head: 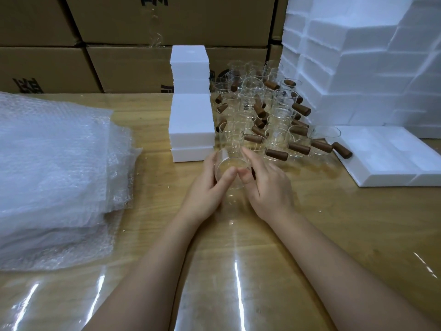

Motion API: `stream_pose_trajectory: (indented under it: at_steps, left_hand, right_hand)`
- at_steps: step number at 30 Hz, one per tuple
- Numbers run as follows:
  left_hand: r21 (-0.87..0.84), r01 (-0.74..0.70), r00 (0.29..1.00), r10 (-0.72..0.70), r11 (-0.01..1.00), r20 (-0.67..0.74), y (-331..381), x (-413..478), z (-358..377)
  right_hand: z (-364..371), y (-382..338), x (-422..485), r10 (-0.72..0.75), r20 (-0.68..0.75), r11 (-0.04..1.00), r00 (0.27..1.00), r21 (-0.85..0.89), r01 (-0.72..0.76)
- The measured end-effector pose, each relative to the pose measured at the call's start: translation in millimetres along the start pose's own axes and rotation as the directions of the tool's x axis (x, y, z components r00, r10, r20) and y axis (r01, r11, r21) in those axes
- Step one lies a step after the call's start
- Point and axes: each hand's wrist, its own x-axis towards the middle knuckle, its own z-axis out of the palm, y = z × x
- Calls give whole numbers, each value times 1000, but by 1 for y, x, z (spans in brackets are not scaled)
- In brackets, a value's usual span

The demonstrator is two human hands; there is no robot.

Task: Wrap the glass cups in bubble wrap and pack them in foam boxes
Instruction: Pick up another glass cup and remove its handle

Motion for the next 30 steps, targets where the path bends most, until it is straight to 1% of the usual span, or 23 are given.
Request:
stream_pose_trajectory:
  at_steps: [4,6,8,10,12,16,18,20,23,25,27,30]
  left_hand:
    - [161,-57,982,84,985,-167,-1,-3,-1]
    - [166,-45,966,85,985,-243,-1,-3,0]
    - [135,-10,956,49,991,-288,-2,-3,0]
    - [121,15,947,25,993,-321,-2,-3,-1]
    - [136,20,944,26,991,-328,-1,-2,-1]
    - [130,40,964,-4,991,-266,2,0,-4]
    - [113,28,972,0,993,-237,2,0,-6]
    - [136,1,979,26,991,-201,2,-1,-5]
    - [133,-2,984,26,991,-176,1,-2,-3]
    - [122,6,984,15,993,-176,-1,-1,-2]
    - [116,-12,981,34,993,-189,-1,-2,-2]
    - [66,-43,960,59,997,-273,1,-2,-2]
  right_hand:
    - [3,-2,-1,-38,38,999,999,-5,38]
    - [3,-2,-1,-51,72,999,996,-7,52]
    - [3,-2,-2,-63,115,998,991,-17,65]
    - [5,-3,-3,-82,124,996,989,-26,86]
    - [6,-4,-3,-91,119,995,989,-24,94]
    - [5,-1,-4,-85,114,996,990,-19,88]
    - [8,1,-5,-86,107,994,991,-52,92]
    - [11,2,-6,-92,108,991,990,-91,102]
    - [11,3,-6,-71,123,993,990,-88,82]
    - [9,3,-5,-62,133,994,989,-81,73]
    - [8,1,-5,-76,117,993,990,-80,86]
    - [8,-6,-5,-159,74,982,985,-92,165]
